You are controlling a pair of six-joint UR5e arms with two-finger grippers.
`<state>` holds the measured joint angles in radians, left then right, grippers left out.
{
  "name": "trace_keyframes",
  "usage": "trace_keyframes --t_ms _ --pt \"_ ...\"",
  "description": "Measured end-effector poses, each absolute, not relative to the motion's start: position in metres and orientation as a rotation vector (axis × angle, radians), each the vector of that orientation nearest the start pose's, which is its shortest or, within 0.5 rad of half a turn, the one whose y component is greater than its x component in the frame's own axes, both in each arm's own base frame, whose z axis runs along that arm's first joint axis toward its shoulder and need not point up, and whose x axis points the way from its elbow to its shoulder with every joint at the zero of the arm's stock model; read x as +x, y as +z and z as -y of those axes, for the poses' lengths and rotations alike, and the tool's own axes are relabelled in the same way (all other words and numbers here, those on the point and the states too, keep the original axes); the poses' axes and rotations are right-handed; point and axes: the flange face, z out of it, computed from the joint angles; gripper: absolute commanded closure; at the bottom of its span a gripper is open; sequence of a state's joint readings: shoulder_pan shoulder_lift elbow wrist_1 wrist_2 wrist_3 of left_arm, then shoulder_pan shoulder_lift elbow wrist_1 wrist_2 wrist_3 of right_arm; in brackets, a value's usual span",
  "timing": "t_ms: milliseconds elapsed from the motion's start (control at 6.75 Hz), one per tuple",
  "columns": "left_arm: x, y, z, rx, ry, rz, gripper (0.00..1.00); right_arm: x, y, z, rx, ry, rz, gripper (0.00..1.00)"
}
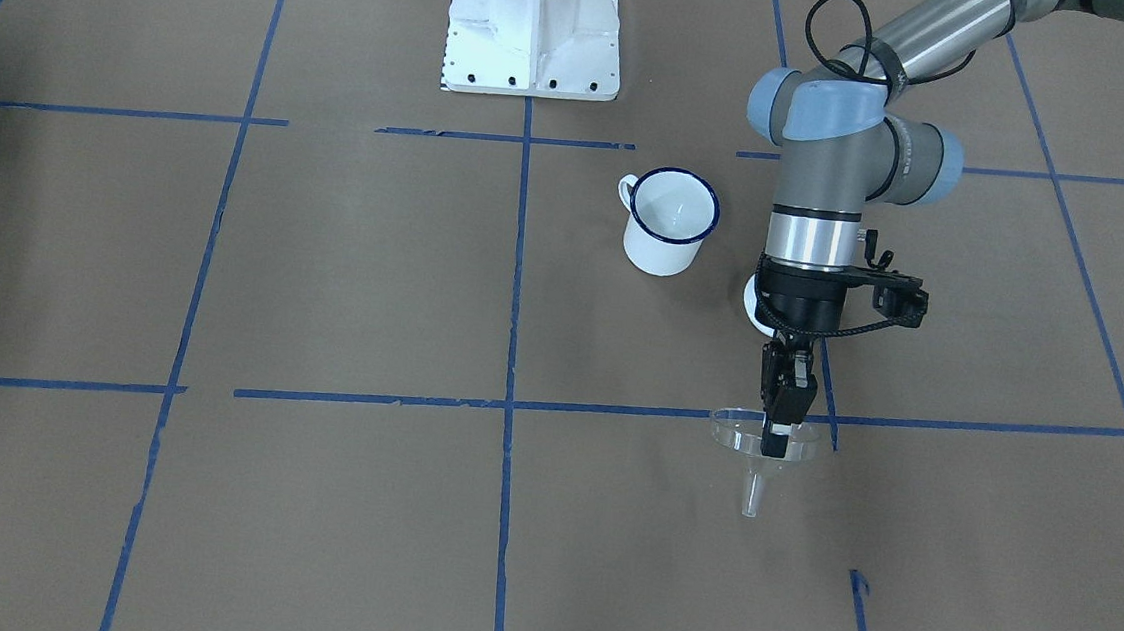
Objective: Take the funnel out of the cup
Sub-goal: 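Lift the funnel out of the mug with the left gripper, carry it farther away, then lower the funnel onto the table and open the left gripper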
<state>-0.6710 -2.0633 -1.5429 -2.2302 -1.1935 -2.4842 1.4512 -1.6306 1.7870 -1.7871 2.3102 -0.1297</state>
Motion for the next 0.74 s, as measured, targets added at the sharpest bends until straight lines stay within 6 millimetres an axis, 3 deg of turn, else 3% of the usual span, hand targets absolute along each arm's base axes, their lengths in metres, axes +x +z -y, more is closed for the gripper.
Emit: trace_keyframes --t_ms 296,593,741 --pt "0.449 0.329 0.546 0.267 -1.619 -1.316 1.0 0.011 0.605 0.462 -0.053 -0.216 0.741 0.0" --pt "0.457 0.339 0.546 0.282 -1.616 -1.301 1.0 0.011 0.605 0.462 -0.054 -0.216 0.741 0.0" --pt "0.458 0.344 0.547 0.287 -1.615 -1.291 0.86 0.011 0.605 0.462 -0.054 -0.216 0.741 0.0"
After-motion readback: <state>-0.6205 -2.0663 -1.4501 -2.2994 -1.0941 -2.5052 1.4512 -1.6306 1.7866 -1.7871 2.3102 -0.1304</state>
